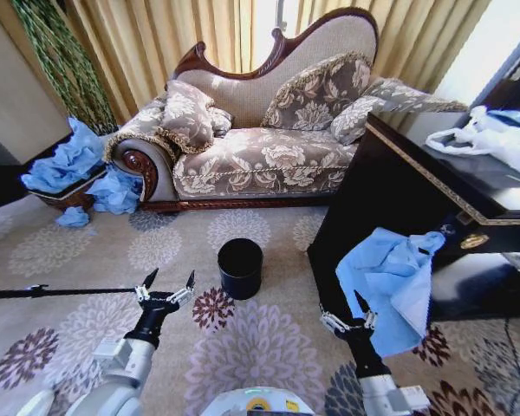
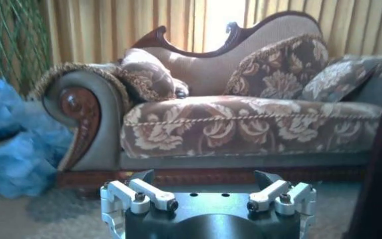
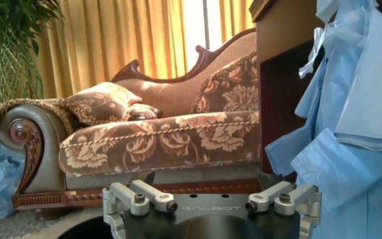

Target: Place a garbage bag over the trash bin.

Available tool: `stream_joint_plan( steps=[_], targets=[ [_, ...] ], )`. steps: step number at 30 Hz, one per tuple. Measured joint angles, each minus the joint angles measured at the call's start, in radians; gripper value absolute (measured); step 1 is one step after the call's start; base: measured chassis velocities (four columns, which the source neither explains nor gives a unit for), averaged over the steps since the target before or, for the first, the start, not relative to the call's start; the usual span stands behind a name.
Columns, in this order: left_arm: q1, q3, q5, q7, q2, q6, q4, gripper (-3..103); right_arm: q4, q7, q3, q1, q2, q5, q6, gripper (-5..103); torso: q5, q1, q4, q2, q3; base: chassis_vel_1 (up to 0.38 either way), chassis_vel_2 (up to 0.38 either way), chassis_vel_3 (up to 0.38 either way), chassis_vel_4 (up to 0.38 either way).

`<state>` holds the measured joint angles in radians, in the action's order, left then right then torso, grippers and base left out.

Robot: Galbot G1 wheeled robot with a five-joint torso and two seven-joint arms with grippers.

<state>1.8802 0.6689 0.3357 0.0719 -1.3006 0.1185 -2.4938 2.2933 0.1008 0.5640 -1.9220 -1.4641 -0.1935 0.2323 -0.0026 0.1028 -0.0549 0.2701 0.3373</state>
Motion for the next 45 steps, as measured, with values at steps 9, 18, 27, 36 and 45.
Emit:
stream_joint_plan(
  steps=[9, 18, 27, 36, 45],
  targets=[
    [-0.012, -0.002, 0.046, 0.002, 0.012, 0.029, -0.003, 100, -0.012, -0.006, 0.003, -0.001, -0.001, 0.005, 0.002, 100, -0.0001, 0.000, 0.0000, 0.000, 0.000, 0.000, 0.000, 0.000, 0.000],
    [-0.021, -0.010, 0.140, -0.003, 0.011, 0.073, -0.005, 100, -0.018, -0.005, -0.005, -0.005, -0.003, 0.014, 0.004, 100, 0.0000, 0.000, 0.0000, 0.000, 0.000, 0.000, 0.000, 0.000, 0.000],
    [-0.046, -0.009, 0.171, 0.001, 0.019, 0.077, -0.004, 100, -0.014, -0.019, -0.019, 0.008, 0.005, 0.024, -0.001, 100, 0.0000, 0.000, 0.0000, 0.000, 0.000, 0.000, 0.000, 0.000, 0.000],
    [-0.076, -0.022, 0.433, 0.001, 0.044, 0.120, -0.004, 100, -0.017, -0.041, -0.047, 0.022, 0.012, 0.049, -0.012, 100, 0.0000, 0.000, 0.0001, 0.000, 0.000, 0.000, 0.000, 0.000, 0.000],
    [-0.250, -0.080, 0.869, 0.093, 0.152, 0.303, 0.014, 100, -0.049, -0.048, -0.049, 0.043, 0.069, 0.038, -0.032, 100, 0.0000, 0.000, 0.0003, 0.000, 0.000, 0.000, 0.000, 0.000, 0.000]
  ],
)
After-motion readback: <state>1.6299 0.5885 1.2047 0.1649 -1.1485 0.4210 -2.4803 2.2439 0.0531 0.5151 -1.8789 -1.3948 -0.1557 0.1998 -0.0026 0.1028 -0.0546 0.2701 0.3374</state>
